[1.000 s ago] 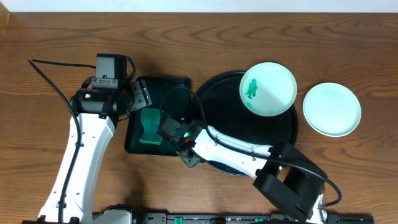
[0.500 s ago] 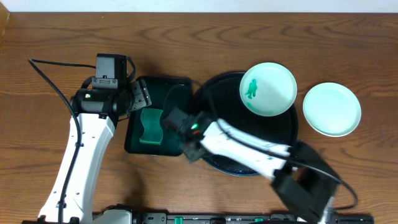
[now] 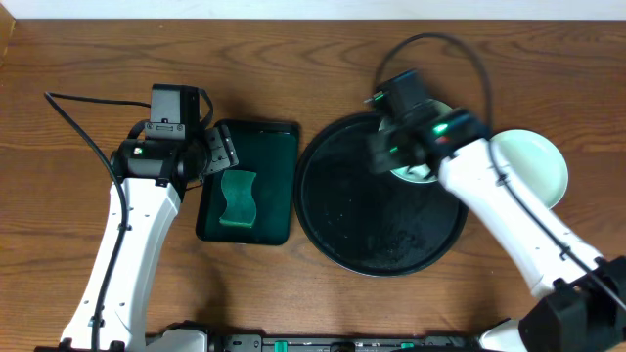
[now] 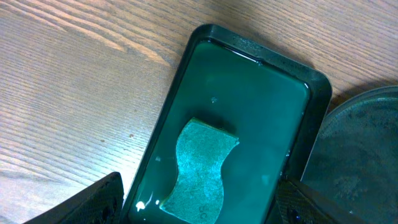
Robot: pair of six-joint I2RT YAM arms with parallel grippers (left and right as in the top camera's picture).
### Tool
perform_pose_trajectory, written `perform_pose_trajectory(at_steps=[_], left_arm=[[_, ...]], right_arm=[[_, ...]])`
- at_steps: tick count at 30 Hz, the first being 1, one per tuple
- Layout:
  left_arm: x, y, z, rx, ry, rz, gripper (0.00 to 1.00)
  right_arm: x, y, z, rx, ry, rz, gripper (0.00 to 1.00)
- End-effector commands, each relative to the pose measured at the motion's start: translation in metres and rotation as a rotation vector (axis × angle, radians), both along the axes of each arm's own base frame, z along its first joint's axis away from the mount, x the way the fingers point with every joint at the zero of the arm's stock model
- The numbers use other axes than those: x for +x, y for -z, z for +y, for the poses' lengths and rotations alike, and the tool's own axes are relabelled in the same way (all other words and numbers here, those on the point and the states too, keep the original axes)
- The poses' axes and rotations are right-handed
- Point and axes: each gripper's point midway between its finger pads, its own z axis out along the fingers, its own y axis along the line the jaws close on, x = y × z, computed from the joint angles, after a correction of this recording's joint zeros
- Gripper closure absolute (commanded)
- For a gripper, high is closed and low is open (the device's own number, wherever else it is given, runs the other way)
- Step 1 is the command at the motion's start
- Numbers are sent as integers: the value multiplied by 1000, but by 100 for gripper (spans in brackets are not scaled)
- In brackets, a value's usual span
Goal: Clean dirty plates on tray and stack at the side
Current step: 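Pinch the dinosaur plate rim and drag it to the tray center, right gripper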
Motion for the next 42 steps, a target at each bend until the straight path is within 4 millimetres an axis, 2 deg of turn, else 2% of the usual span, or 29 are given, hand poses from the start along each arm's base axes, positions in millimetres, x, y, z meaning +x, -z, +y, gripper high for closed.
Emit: perform_pose_trajectory(at_steps=[1, 4, 5, 7, 11, 15, 20, 30, 34, 37, 42], left_arm=[[4, -9, 2, 6, -7, -23, 21], [4, -9, 2, 6, -7, -23, 21], [4, -9, 2, 6, -7, -23, 21], [4, -9, 2, 6, -7, -23, 21], [4, -9, 2, 7, -8, -23, 21], [4, -9, 2, 6, -7, -23, 21], [4, -9, 2, 6, -7, -23, 21], [4, -9, 2, 6, -7, -23, 21], [4, -9, 2, 6, -7, -23, 21], [4, -9, 2, 7, -8, -23, 21], [4, -9, 2, 6, -7, -23, 21]], right_arm=[[18, 1, -40, -29, 49, -4, 43], [29, 5, -75, -43, 117, 5, 43], [33, 7, -93, -48, 156, 11, 43], [37, 10, -112, -50, 205, 20, 43], [42, 17, -145, -52, 289, 35, 43], [43, 26, -168, -55, 347, 60, 44], [44, 41, -178, -60, 372, 95, 44], [60, 82, -178, -84, 321, 132, 50], [68, 97, -178, -89, 309, 135, 57], [70, 105, -178, -90, 309, 141, 67], [72, 120, -178, -93, 301, 159, 73]])
